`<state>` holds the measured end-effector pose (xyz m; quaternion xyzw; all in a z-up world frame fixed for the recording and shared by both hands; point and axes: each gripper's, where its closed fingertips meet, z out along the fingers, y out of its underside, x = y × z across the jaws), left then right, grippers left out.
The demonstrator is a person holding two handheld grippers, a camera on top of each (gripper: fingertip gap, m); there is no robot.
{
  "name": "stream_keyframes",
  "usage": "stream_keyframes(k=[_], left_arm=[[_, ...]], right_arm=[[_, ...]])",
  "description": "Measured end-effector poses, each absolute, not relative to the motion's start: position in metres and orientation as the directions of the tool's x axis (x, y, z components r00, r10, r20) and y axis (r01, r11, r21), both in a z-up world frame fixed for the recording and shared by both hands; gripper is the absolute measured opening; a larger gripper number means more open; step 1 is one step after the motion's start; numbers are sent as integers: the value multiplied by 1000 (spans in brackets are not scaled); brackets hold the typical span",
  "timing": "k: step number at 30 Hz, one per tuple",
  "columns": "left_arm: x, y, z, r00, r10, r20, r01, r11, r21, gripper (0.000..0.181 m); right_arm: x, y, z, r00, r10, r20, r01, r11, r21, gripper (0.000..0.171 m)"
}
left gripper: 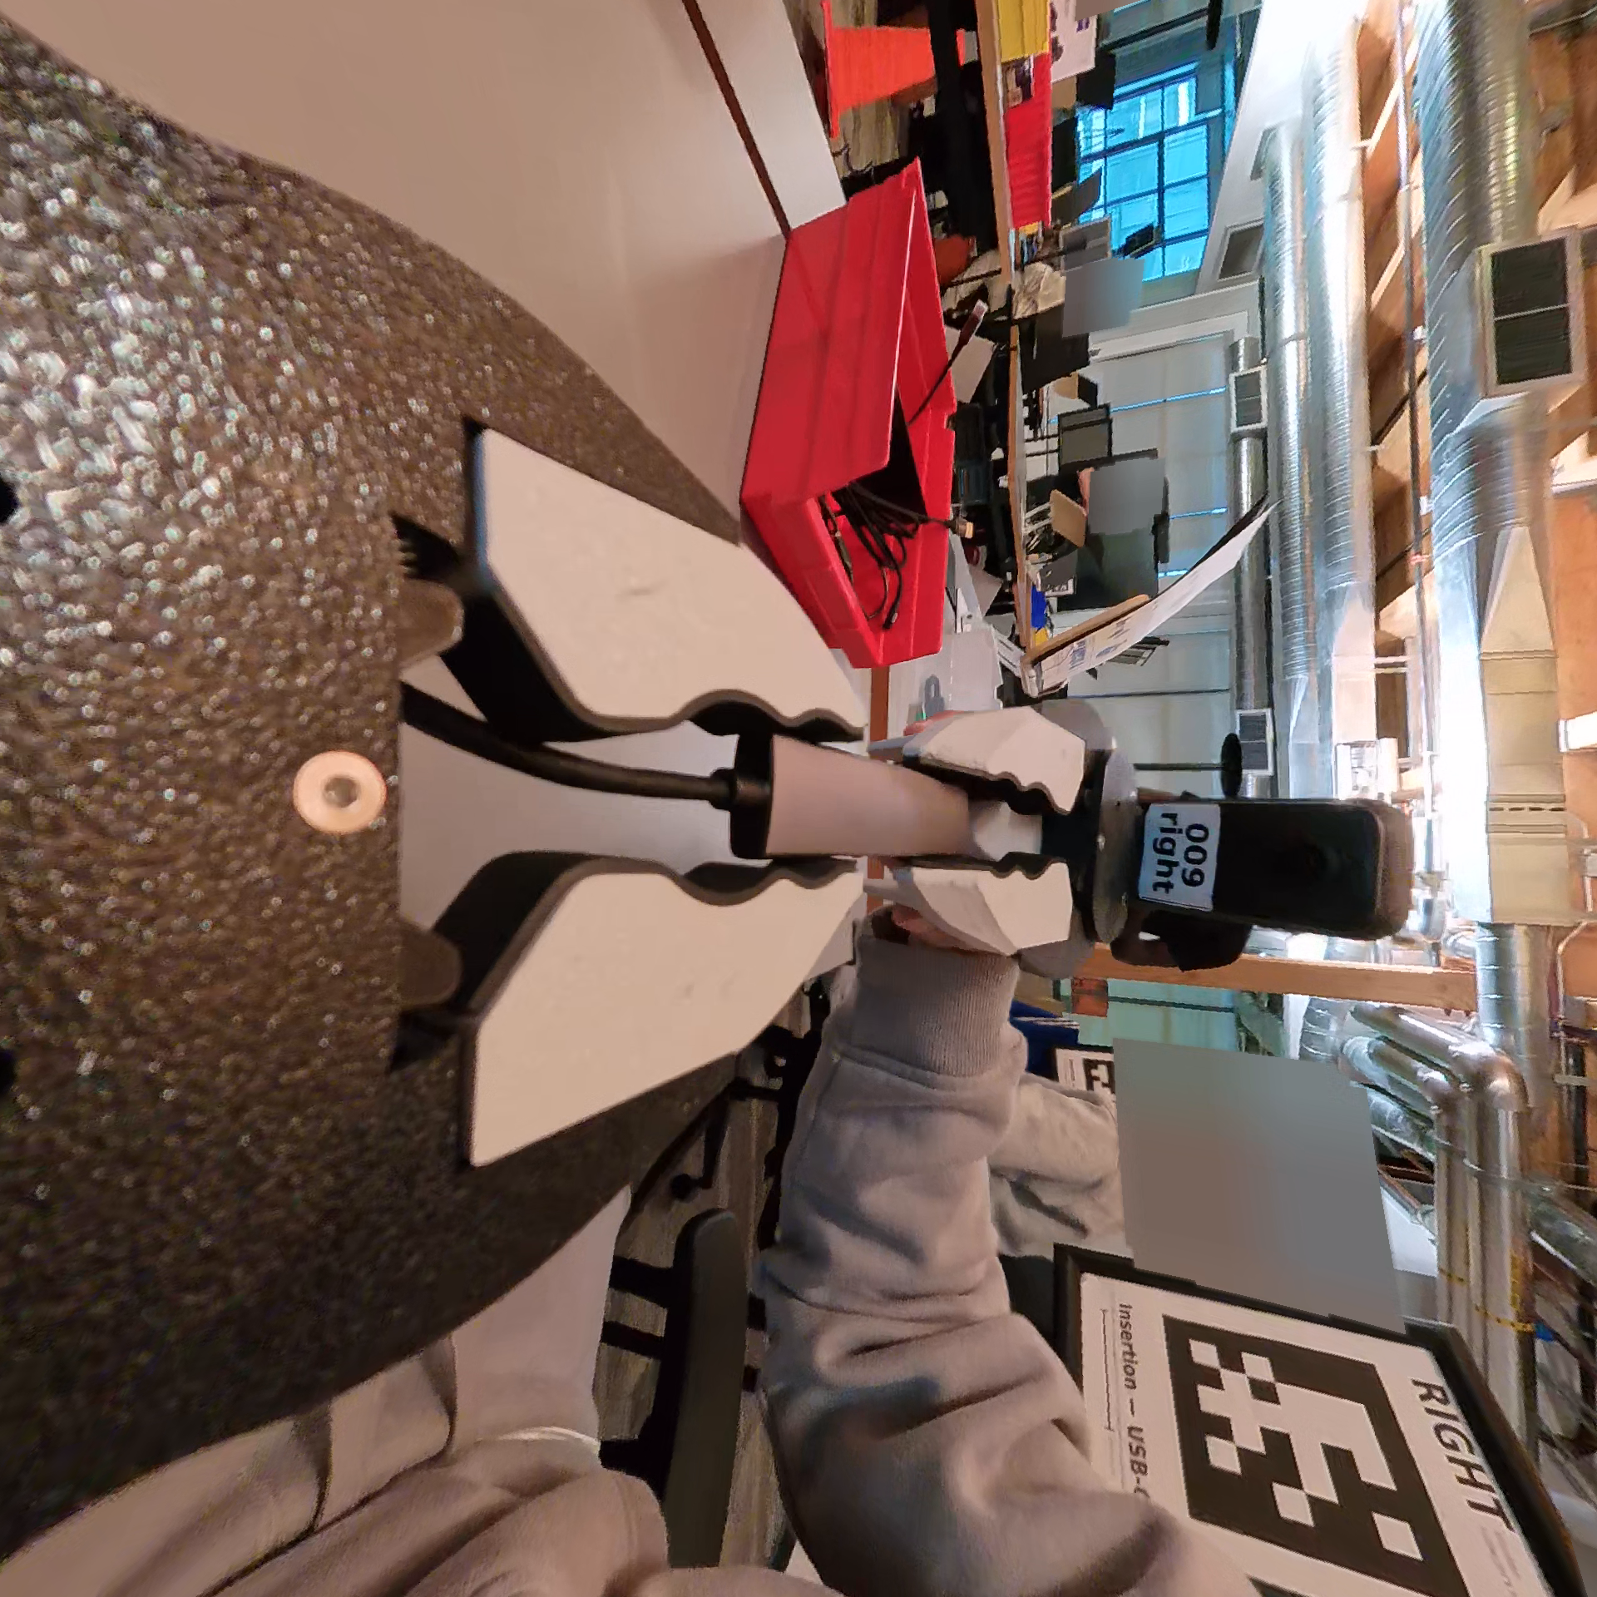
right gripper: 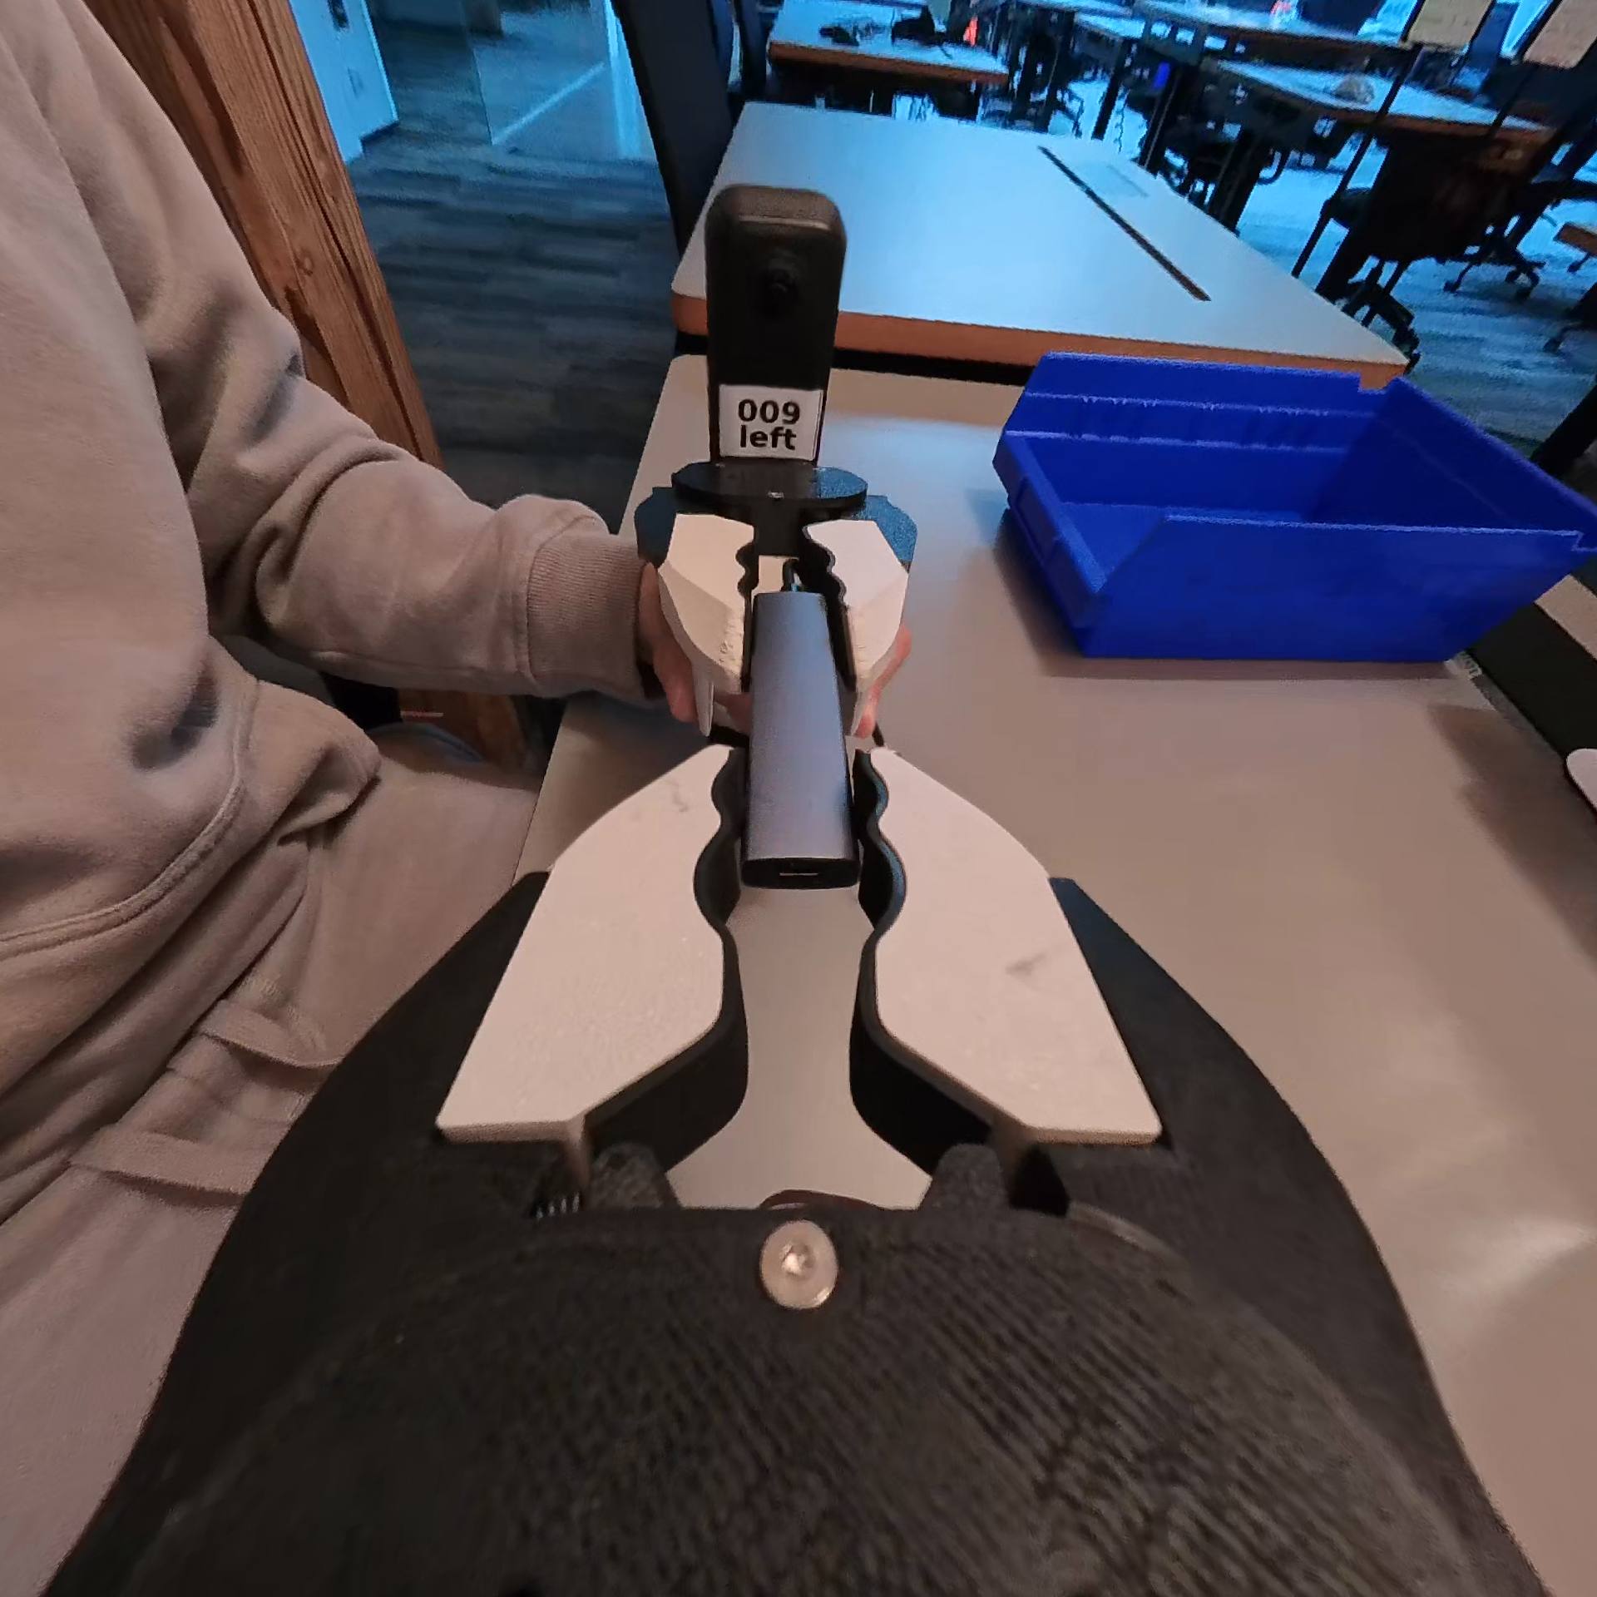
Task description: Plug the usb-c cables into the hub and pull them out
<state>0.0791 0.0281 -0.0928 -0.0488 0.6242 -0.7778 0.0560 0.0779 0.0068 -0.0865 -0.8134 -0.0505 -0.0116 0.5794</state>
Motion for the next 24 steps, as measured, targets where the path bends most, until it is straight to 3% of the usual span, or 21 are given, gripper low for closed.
stream_keyframes(k=[2, 9, 17, 24], left_arm=[[80, 27, -92, -984, -178, -13, 51, -215, -975, 26], [104, 51, -70, -889, -452, -72, 212, -267, -940, 79], [121, 56, -89, -845, -532, -63, 203, -209, -957, 77], [125, 51, -104, -844, -535, -39, 165, -190, -968, 73]], right_arm=[[79, 6, -85, 992, 71, 100, 119, -354, -928, 24], [99, -15, -54, 964, 29, 263, 244, -483, -841, 24], [195, -103, 54, 847, -239, 475, 270, -575, -772, 24], [313, -198, 76, 731, -493, 471, 62, -640, -766, 24]])
